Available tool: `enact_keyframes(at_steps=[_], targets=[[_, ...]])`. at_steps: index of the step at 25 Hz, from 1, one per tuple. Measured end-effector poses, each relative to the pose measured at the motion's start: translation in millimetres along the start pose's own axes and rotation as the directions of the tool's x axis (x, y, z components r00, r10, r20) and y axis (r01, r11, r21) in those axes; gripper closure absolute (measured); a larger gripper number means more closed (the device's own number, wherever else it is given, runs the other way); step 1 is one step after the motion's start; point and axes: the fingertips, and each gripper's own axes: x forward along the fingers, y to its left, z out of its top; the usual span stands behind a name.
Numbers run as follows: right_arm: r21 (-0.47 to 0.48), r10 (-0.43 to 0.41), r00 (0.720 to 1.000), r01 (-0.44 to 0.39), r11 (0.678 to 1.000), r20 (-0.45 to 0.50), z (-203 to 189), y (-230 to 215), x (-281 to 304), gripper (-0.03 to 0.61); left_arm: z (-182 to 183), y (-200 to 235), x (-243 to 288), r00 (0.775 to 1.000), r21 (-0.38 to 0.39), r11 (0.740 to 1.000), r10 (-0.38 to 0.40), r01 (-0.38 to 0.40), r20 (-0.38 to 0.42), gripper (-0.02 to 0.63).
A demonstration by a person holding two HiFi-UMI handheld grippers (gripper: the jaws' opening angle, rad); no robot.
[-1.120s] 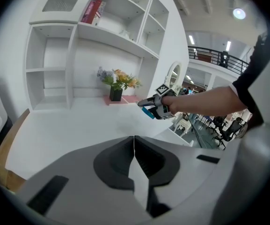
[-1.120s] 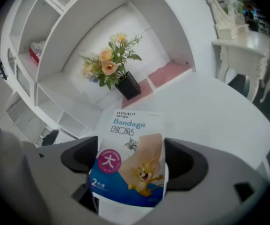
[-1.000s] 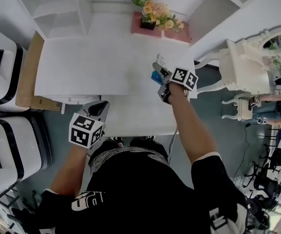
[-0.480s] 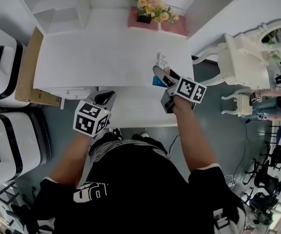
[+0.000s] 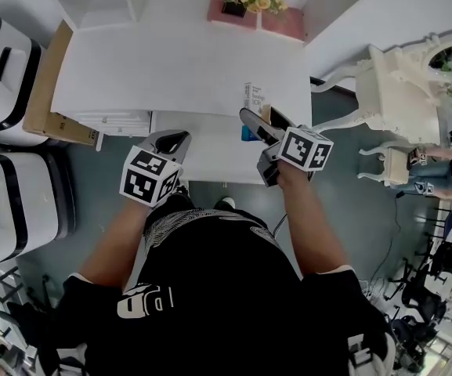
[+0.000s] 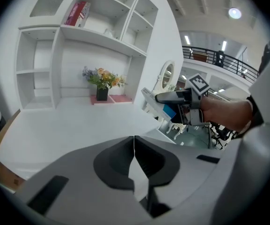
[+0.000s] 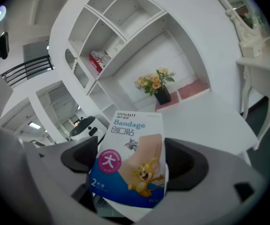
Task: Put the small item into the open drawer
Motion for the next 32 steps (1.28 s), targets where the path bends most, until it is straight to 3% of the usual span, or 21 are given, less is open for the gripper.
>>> enact_keyframes(at_steps=[13, 22, 28, 32], targets=[[-0.009, 0.018, 0.979, -0.020, 1.000, -0.203, -99.4, -30.9, -5.5, 0.141, -37.9, -45.2, 4.5, 0.998, -0.022, 0.999, 0.033, -0.035, -0.054, 0.598], [-0.024, -0.006, 0.934, -0.003, 1.000, -0.358, -158.9, -57.8, 13.3, 0.141, -55.5, -49.8, 4.5, 0.994, -0.044, 0.998, 0.049, -0.053, -0.097, 0.598], [-0.150, -0.050, 0.886, -0.022, 0.988, -0.461, -185.4, -71.3, 39.4, 0.141, -63.9, -41.3, 1.1, 0.991, -0.052, 0.997, 0.051, -0.058, -0.127, 0.597], [-0.320, -0.111, 0.841, -0.077, 0.944, -0.530, -202.0, -80.8, 55.3, 0.141, -63.7, -27.6, -5.7, 0.990, -0.059, 0.995, 0.072, -0.080, -0.124, 0.597]])
